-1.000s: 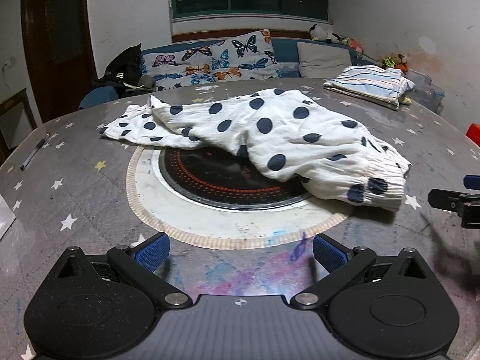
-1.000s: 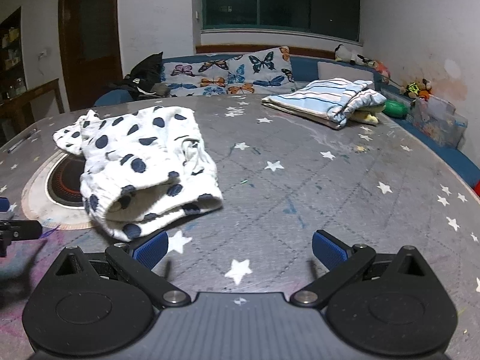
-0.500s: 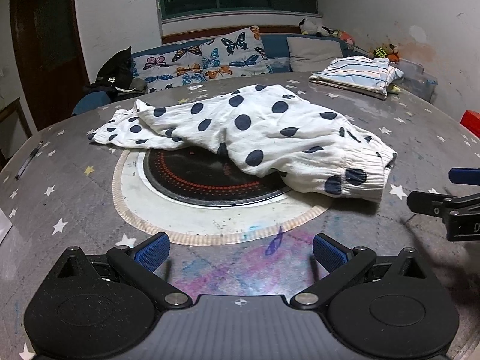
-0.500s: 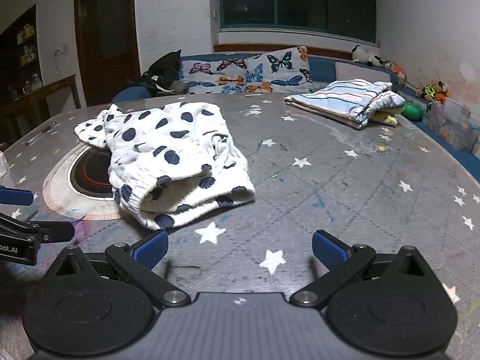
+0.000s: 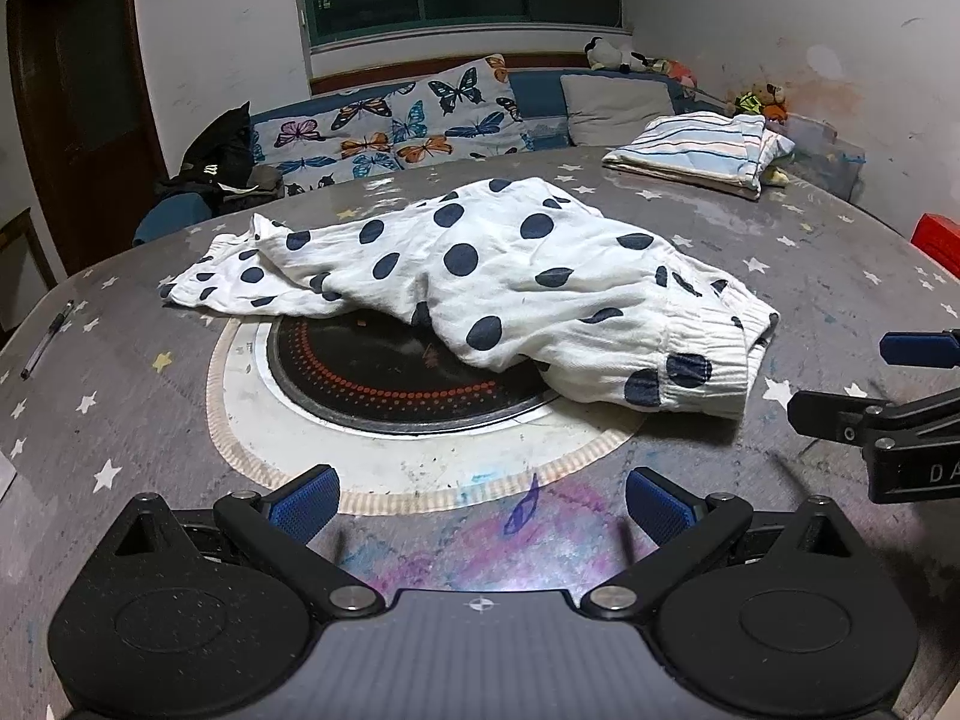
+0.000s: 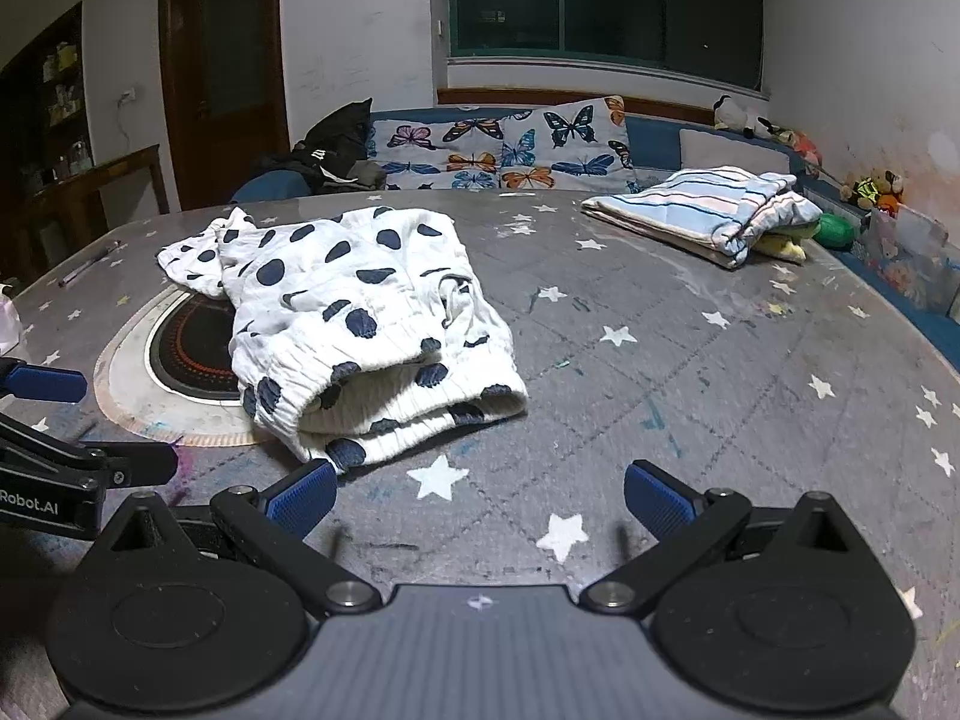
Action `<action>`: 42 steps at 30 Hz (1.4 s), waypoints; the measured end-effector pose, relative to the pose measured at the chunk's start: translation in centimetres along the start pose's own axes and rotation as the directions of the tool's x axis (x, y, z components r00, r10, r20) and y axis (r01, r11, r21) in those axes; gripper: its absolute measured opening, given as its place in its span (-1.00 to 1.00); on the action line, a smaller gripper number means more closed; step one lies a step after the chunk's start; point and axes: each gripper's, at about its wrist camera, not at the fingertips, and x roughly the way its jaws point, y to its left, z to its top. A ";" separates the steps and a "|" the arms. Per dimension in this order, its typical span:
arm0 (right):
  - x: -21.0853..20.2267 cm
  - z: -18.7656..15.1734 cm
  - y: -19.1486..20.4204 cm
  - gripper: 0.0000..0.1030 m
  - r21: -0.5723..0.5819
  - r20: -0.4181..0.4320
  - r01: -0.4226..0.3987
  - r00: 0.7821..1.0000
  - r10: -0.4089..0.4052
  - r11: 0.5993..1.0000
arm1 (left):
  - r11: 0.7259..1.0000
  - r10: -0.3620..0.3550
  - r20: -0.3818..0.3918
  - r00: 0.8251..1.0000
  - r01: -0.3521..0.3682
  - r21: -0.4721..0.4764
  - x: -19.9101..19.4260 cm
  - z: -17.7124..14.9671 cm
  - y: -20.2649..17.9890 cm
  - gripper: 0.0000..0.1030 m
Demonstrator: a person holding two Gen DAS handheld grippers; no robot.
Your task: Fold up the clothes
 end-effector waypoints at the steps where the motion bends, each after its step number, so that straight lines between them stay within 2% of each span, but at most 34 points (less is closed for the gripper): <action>1: 0.0 0.1 0.0 1.00 -0.001 0.001 -0.001 1.000 0.001 1.000 | 1.000 0.000 -0.002 1.000 0.000 0.001 0.1 0.0 0.0 1.00; 42: 2.6 3.3 0.0 0.99 -0.010 0.018 -0.067 0.998 0.067 0.998 | 1.000 0.020 -0.004 1.000 -0.020 0.011 2.1 3.8 0.2 1.00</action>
